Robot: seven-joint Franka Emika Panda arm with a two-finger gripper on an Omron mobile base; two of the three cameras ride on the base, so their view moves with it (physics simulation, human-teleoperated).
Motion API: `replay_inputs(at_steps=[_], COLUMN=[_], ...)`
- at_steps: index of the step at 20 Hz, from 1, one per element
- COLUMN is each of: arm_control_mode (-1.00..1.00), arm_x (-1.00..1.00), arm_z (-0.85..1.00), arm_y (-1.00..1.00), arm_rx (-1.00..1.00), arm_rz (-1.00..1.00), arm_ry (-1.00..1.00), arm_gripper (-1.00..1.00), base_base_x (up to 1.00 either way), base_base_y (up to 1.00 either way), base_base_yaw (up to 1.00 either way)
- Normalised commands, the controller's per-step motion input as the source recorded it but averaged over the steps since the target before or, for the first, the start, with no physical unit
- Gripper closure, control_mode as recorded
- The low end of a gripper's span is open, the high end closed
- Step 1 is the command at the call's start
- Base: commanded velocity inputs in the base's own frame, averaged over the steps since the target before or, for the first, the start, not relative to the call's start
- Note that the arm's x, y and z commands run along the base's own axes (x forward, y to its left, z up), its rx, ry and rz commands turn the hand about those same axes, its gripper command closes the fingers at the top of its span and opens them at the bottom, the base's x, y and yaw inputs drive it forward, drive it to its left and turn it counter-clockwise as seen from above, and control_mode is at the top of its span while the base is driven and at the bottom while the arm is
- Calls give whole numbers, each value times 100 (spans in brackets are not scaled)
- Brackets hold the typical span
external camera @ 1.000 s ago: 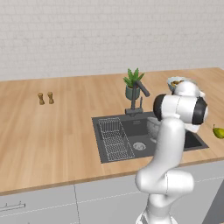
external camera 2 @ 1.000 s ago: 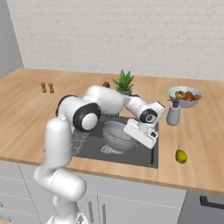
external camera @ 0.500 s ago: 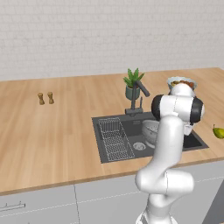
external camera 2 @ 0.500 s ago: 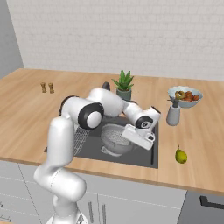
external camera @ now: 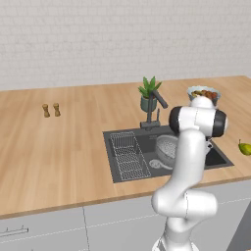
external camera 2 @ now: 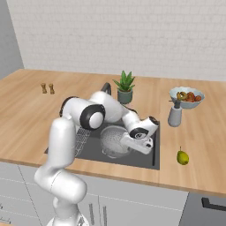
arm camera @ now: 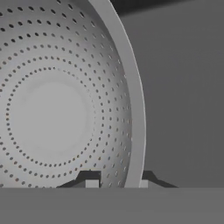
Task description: Put the colander in the sink, put the pear in the colander, and turn on the sink faucet and pour water over the colander.
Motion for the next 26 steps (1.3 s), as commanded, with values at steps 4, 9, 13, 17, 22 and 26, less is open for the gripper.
replay_inputs(at_steps=[4, 9, 13, 17, 22, 26], arm_control_mode=[-100, -100, -100, -100, -100, -100], arm_x=[17, 13, 30, 21, 0, 0], arm_z=[-26, -24, -30, -16, 0, 0], arm_y=[28, 29, 21, 35, 51, 25], arm_rx=[0, 0, 0, 0, 0, 0], arm_rz=[0, 0, -1, -5, -8, -9], arm_ry=[-9, -6, -1, 0, 0, 0], arm_gripper=[100, 100, 100, 100, -100, -100], base_base_x=[0, 0, 0, 0, 0, 0], base_base_y=[0, 0, 0, 0, 0, 0], base_base_yaw=[0, 0, 0, 0, 0, 0])
